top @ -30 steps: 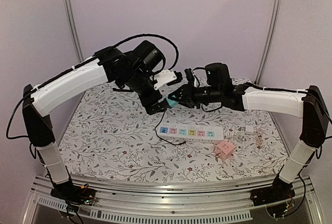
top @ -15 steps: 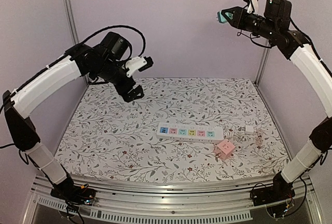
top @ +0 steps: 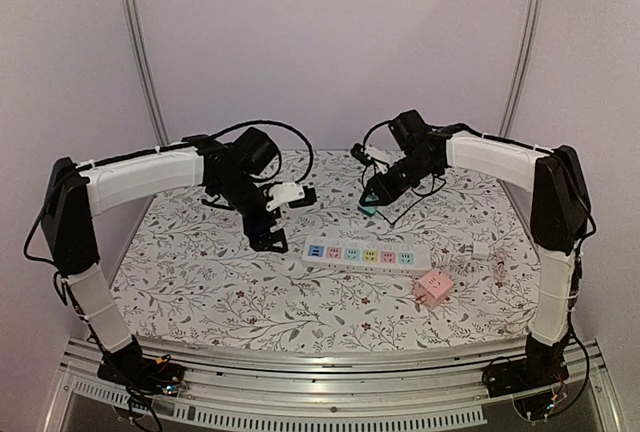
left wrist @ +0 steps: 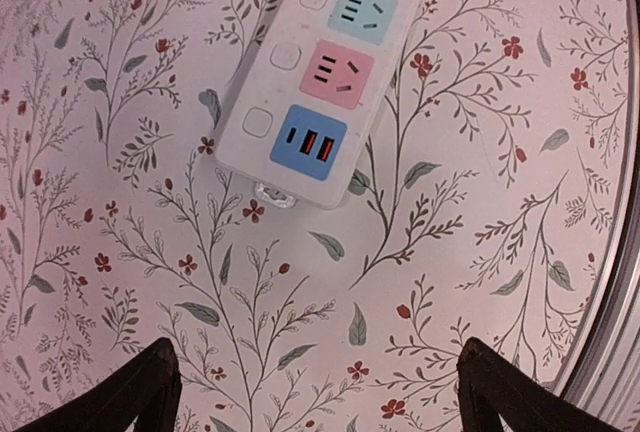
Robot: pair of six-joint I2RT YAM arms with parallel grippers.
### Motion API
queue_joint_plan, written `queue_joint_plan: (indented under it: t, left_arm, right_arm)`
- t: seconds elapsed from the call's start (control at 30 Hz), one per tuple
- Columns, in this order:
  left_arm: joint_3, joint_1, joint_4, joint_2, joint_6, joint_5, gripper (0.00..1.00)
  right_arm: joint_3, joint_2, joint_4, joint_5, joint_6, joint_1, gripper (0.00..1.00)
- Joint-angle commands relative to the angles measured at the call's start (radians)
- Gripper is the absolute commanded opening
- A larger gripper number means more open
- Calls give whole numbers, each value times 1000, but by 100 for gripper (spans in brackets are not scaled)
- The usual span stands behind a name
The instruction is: Insert the plug
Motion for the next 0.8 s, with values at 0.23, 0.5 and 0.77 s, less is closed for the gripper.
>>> queue_joint_plan:
  t: [0.23, 0.5, 0.77]
  left_arm:
    - [149, 6, 116, 295, 273, 50, 95]
    - [304, 4, 17, 453, 318, 46, 96]
    - [352, -36, 12, 512, 294, 72, 96]
  right_arm:
    - [-46, 57, -58, -45, -169, 118, 0]
    - [-188, -53, 3, -23, -136, 117, 0]
    - [-227, -109, 30, -4, -136, 100, 0]
